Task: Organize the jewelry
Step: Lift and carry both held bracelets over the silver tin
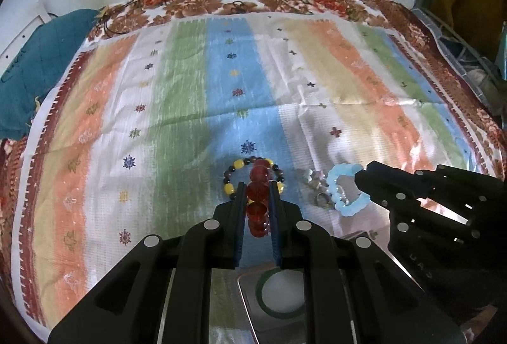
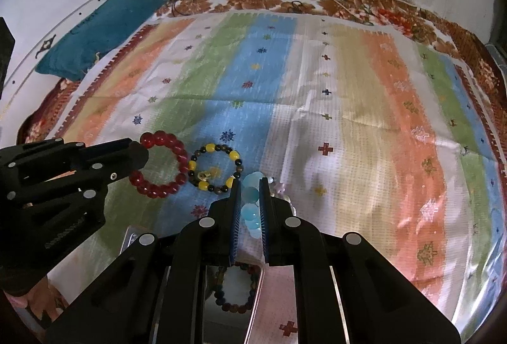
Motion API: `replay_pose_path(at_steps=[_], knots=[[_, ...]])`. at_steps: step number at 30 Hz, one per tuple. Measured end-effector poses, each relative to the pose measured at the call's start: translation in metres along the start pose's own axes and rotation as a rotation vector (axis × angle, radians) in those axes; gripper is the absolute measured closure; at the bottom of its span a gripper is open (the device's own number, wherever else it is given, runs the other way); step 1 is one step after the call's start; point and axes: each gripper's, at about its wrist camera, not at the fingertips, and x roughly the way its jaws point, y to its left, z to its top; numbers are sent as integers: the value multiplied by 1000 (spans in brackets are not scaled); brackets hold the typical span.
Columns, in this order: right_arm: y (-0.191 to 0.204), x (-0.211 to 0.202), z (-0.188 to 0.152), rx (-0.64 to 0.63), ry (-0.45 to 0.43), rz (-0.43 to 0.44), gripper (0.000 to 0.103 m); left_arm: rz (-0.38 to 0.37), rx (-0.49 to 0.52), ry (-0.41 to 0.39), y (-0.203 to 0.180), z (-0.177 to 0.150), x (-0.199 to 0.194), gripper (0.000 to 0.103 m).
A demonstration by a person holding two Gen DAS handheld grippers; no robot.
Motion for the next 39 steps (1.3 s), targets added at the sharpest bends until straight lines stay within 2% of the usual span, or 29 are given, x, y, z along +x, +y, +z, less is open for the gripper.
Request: replay_pose_path(at_steps=[15,23,27,39], knots=[[0,-37,-7,13,-74,32,91,-12,33,-67,-15,-13,-39,90],[11,-56,-19,-20,-103,27,91,-32,37,-98,-19,-27,-59,90],[13,-66,-26,-2,-114,82,91,-39,66,-104,-25,-35,-65,90],[24,-83,-47,-39,-128,70,91,-42,61,-126,-28,-54,-82,90]])
